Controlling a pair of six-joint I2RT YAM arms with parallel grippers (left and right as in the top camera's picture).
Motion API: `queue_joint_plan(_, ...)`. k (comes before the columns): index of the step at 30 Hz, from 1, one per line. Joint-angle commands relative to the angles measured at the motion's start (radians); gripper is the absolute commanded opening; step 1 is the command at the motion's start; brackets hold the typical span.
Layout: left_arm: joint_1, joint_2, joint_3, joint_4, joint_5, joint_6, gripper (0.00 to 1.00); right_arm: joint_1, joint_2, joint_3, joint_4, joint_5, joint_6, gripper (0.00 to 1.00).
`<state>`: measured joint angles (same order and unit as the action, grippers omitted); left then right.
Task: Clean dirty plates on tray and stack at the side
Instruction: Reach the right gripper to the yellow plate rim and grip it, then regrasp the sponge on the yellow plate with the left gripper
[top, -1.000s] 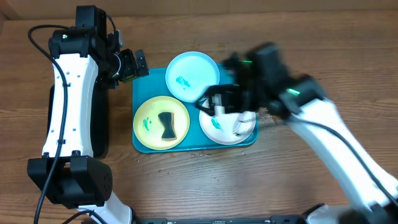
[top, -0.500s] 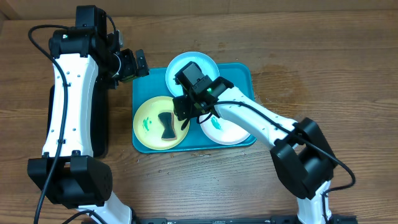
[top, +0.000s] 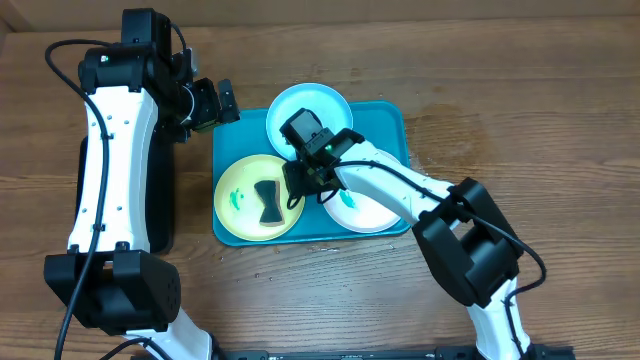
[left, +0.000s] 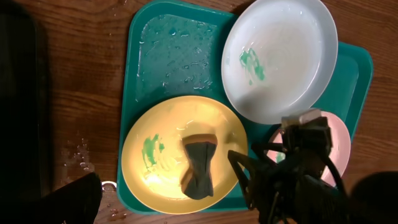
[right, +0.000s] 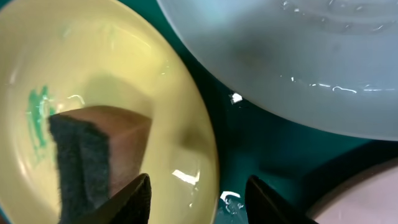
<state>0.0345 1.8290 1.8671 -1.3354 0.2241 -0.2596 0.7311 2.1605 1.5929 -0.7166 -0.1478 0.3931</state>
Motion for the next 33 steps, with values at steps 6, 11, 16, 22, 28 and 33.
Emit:
queue_joint_plan(6,-0.002,-0.001,-0.011,-0.027,0.002,0.032,0.79,0.003,0.045,0.011,0.007,0.018,0.026,0.31)
queue_joint_plan(11,-0.002,0.0,-0.091,-0.05,0.01,0.071,0.54,0.001,0.048,0.011,0.004,0.019,0.027,0.17)
queue_joint_plan(16,-0.006,0.0,-0.238,0.003,0.135,0.127,0.4,0.001,0.048,0.013,0.0,0.014,0.027,0.04)
queue_joint_plan(22,-0.037,0.0,-0.427,0.133,0.245,0.17,0.5,0.001,0.047,0.026,-0.014,0.012,0.027,0.04)
queue_joint_plan(28,-0.066,0.001,-0.562,0.255,0.212,0.097,0.6,0.001,0.047,0.026,-0.018,0.013,0.027,0.04)
queue_joint_plan(33,-0.074,0.002,-0.651,0.381,0.188,0.06,0.59,0.001,0.047,0.026,-0.018,0.013,0.026,0.04)
